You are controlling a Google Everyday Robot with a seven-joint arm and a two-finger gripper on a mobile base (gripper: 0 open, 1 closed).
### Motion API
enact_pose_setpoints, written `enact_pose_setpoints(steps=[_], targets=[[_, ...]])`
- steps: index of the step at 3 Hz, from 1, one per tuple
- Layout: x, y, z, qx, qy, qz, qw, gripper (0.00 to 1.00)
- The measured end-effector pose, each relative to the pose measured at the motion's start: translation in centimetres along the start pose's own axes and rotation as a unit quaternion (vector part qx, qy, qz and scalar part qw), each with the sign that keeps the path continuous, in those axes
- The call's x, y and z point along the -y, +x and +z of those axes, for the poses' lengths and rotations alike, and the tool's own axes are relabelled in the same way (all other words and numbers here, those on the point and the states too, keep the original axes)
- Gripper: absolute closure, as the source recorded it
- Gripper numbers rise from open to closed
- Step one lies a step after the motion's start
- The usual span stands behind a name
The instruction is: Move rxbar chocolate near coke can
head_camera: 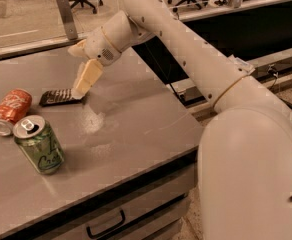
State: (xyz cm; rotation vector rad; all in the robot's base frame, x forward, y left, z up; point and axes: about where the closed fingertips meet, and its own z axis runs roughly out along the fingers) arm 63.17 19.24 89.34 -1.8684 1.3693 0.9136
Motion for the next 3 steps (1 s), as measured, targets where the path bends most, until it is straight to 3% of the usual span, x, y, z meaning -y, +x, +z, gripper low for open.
enact_pose_setpoints(steps=[2,3], targets=[[0.8,1.6,-3.6,-0.062,-0.001,-0.012,0.9980,0.00],[1.7,3.2,-5.2,-0.085,0.027,0.035,0.9954,0.00]])
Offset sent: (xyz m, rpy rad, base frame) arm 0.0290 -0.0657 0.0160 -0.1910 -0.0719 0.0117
